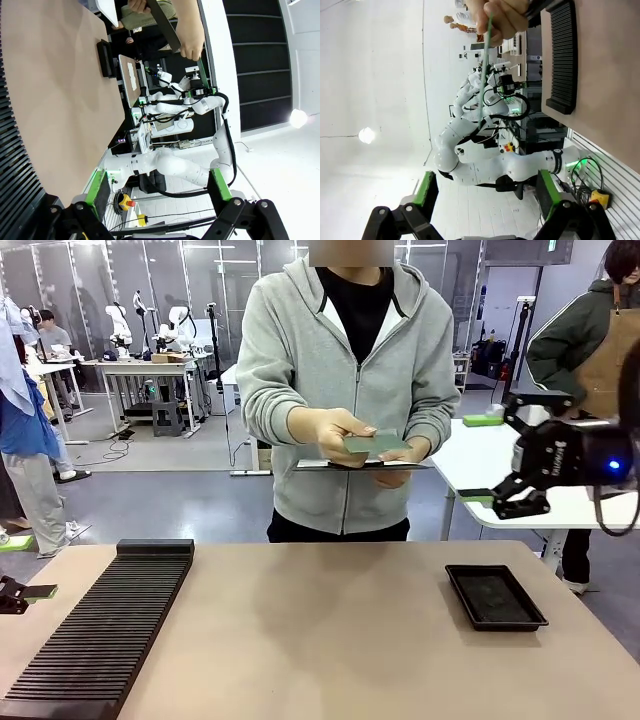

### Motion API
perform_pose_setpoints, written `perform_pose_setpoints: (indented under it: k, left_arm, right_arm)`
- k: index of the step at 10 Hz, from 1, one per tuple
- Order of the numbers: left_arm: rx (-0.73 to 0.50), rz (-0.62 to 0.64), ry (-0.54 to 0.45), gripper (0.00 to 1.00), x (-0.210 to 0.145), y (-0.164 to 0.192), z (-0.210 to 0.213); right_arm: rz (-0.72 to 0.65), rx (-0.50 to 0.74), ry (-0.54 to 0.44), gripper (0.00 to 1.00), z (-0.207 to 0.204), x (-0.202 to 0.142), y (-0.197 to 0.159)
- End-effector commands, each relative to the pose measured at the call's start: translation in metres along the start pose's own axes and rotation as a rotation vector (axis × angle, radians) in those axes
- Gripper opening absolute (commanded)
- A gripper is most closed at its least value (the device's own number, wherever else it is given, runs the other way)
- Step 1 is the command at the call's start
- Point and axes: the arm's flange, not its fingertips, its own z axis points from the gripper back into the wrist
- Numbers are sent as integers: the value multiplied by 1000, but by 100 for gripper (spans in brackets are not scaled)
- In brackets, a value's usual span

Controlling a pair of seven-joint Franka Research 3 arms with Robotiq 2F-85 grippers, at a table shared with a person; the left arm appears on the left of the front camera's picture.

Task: Inspect the PCB.
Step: Pick up the Blank PCB that the human is holding.

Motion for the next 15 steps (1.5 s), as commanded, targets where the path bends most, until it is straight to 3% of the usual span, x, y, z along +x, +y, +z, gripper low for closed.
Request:
perform_pose_setpoints:
  k: [1, 3, 10, 15]
  left_arm:
    - [1, 0, 0, 100, 0, 0, 1]
    - [1, 0, 0, 100, 0, 0, 1]
    - [1, 0, 0, 100, 0, 0, 1]
    - [1, 0, 0, 100, 0, 0, 1]
  right_arm:
    - [-42, -2, 7, 100, -30, 3, 14]
    - [-46, -37, 43, 100, -49, 6, 17]
    - [-86, 12, 111, 100, -78, 40, 13]
    - [-124, 39, 138, 51, -74, 50, 14]
